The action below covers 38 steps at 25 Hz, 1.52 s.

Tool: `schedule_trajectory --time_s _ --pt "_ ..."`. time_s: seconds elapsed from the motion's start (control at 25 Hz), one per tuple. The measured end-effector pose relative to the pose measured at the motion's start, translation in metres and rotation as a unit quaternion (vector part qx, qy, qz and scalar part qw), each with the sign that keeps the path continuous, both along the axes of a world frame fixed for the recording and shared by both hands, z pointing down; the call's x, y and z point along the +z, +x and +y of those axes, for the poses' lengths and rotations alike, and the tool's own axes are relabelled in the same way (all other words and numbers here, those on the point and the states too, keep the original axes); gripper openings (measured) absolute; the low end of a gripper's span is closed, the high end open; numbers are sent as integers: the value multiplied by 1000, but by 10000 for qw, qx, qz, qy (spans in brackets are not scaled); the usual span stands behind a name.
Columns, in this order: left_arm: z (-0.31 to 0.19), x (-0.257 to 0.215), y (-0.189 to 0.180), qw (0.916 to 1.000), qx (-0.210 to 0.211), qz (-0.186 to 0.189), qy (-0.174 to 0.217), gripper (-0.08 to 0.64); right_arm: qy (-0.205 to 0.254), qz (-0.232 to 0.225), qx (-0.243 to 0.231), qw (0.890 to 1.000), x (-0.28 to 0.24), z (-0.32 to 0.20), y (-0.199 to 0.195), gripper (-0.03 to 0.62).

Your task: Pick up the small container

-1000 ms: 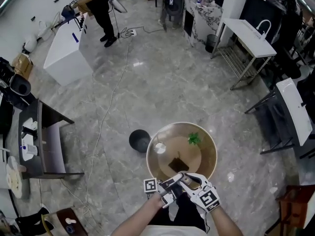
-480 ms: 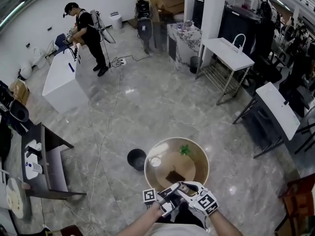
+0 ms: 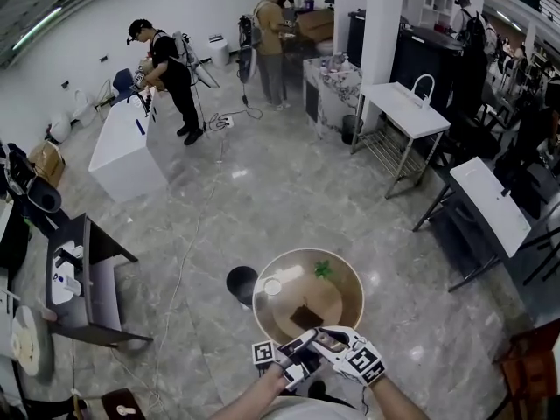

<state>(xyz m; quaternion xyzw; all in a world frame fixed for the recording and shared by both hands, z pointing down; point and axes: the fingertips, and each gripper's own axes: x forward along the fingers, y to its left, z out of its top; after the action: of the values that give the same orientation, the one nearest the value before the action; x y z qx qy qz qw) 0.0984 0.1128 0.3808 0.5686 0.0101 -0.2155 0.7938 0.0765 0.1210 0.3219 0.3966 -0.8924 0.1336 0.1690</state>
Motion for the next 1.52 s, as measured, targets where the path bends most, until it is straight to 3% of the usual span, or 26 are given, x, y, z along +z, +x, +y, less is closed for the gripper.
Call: schedule_trajectory --time_s 0.32,0.76,1.52 --pt "48 -8 13 9994 -351 -55 24 331 77 -15 -221 9997 -7 50 15 146" --pt "83 -24 -2 9983 -567 -41 146 331 281 -111 -489 9983 -24 88 0 146" --pt "88 -53 -74 9995 -164 41 253 330 512 -135 -37 9986 -54 91 -71 146"
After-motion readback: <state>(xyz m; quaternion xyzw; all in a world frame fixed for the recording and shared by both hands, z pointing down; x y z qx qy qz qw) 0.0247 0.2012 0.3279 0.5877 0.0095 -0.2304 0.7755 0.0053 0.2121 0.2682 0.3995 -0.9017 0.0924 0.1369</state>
